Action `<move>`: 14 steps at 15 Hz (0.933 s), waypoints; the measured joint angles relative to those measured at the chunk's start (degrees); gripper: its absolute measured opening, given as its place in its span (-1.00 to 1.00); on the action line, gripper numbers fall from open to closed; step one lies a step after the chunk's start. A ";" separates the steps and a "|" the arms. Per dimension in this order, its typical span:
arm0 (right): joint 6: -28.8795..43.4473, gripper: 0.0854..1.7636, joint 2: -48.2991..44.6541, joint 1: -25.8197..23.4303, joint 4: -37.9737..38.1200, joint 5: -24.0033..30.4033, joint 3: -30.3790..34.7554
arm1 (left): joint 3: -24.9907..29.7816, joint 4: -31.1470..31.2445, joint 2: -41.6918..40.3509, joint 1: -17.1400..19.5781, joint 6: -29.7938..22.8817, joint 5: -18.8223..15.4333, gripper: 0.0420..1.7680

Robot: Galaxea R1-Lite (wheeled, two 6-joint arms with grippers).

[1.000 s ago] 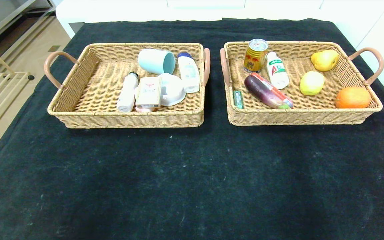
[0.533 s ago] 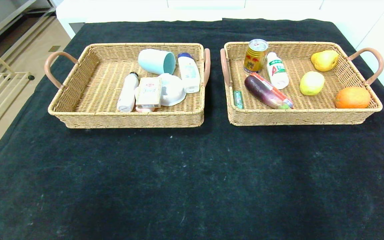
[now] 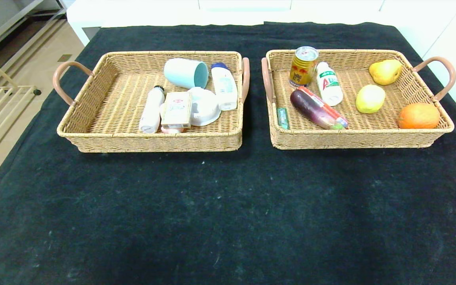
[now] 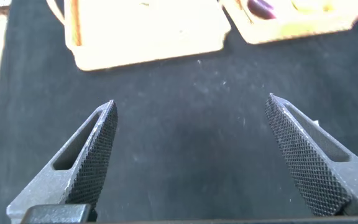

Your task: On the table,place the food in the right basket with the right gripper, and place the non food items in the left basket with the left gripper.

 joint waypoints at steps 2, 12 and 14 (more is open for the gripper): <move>-0.16 0.94 -0.35 0.00 -0.44 -0.44 0.13 | 4.28 -0.66 -3.47 -0.85 0.22 -0.28 0.94; -2.34 0.94 -0.60 0.00 -48.12 -9.45 28.50 | 42.57 -36.23 -11.63 -1.21 0.22 8.69 0.94; -3.61 0.94 -0.60 0.00 -48.03 -10.25 31.91 | 48.27 -38.73 -11.73 -1.21 0.52 9.37 0.94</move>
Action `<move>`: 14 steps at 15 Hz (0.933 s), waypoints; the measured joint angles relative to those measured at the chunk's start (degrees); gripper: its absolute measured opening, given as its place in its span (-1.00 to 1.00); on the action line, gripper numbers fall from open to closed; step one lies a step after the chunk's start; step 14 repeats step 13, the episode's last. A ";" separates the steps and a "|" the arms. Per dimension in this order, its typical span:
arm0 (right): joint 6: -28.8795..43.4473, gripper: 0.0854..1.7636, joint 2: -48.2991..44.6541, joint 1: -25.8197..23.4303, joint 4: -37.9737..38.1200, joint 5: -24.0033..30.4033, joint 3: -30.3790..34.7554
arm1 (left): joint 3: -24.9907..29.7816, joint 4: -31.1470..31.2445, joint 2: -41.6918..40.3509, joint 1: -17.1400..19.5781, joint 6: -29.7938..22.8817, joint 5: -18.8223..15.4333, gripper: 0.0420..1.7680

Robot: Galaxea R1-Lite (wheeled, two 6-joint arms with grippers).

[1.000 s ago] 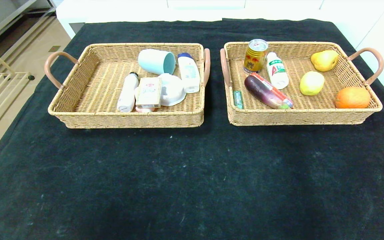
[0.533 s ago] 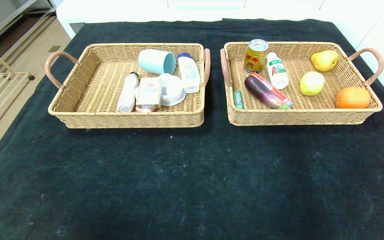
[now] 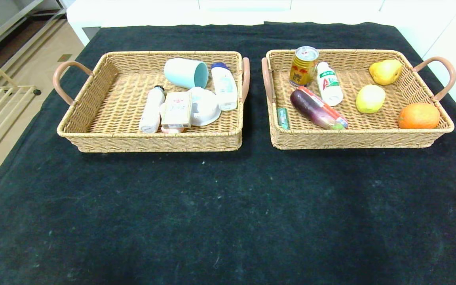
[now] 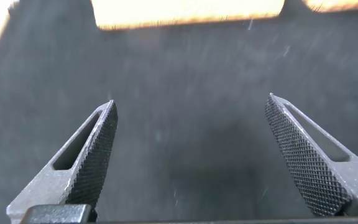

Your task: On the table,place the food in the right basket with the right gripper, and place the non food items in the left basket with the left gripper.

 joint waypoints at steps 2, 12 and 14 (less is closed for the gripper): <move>-0.20 0.94 0.00 0.00 5.57 -0.38 0.90 | 3.19 0.13 -0.01 -0.02 0.89 0.68 0.94; 6.35 0.94 0.00 0.05 6.75 -1.79 1.21 | 4.29 -0.28 -0.06 0.00 3.58 6.45 0.94; 6.42 0.94 0.00 0.07 6.75 -1.79 1.21 | 4.29 -0.34 -0.06 0.00 2.82 6.56 0.94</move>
